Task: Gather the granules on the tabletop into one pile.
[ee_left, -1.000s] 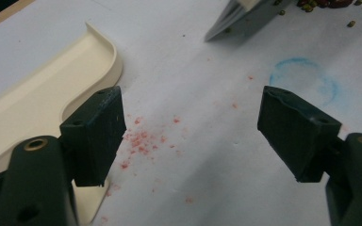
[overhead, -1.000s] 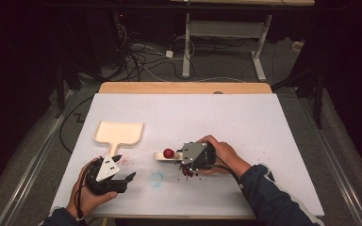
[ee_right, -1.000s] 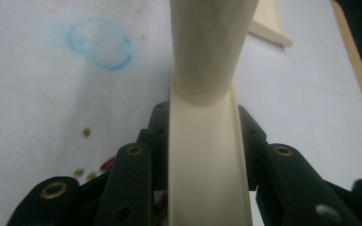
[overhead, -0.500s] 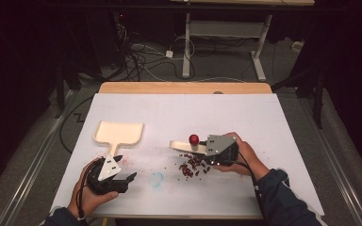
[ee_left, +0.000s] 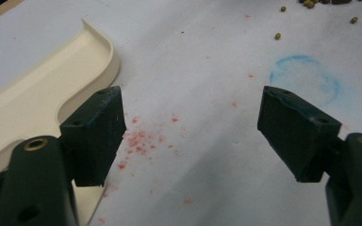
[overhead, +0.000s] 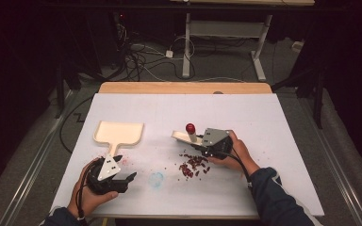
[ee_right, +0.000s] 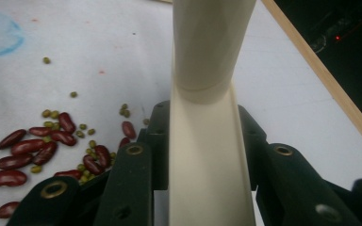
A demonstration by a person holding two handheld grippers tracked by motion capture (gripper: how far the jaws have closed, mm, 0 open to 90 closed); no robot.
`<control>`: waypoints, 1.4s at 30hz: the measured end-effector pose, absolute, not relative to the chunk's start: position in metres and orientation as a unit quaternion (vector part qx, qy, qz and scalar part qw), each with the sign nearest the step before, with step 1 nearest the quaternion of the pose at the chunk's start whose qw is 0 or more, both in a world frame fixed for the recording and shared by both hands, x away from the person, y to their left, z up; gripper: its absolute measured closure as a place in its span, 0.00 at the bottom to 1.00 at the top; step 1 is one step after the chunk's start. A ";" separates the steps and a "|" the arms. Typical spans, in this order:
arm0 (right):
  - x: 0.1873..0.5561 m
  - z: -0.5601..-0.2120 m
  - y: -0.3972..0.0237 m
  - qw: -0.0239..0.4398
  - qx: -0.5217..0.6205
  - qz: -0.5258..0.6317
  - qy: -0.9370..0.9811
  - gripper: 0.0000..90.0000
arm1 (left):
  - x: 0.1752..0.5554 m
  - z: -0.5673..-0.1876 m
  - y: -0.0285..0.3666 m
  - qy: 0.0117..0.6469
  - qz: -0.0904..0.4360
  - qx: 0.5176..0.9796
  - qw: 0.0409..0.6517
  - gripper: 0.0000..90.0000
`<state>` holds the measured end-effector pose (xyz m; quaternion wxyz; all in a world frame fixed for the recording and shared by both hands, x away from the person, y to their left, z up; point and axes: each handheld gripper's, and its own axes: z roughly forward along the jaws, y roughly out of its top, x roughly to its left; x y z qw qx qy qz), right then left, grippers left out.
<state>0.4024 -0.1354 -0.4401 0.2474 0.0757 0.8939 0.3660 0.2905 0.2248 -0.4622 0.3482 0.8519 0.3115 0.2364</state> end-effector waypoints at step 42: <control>0.327 -0.448 -0.074 0.061 0.281 0.450 0.846 0.75 | 0.286 -0.450 0.244 0.342 0.263 0.820 0.377 0.25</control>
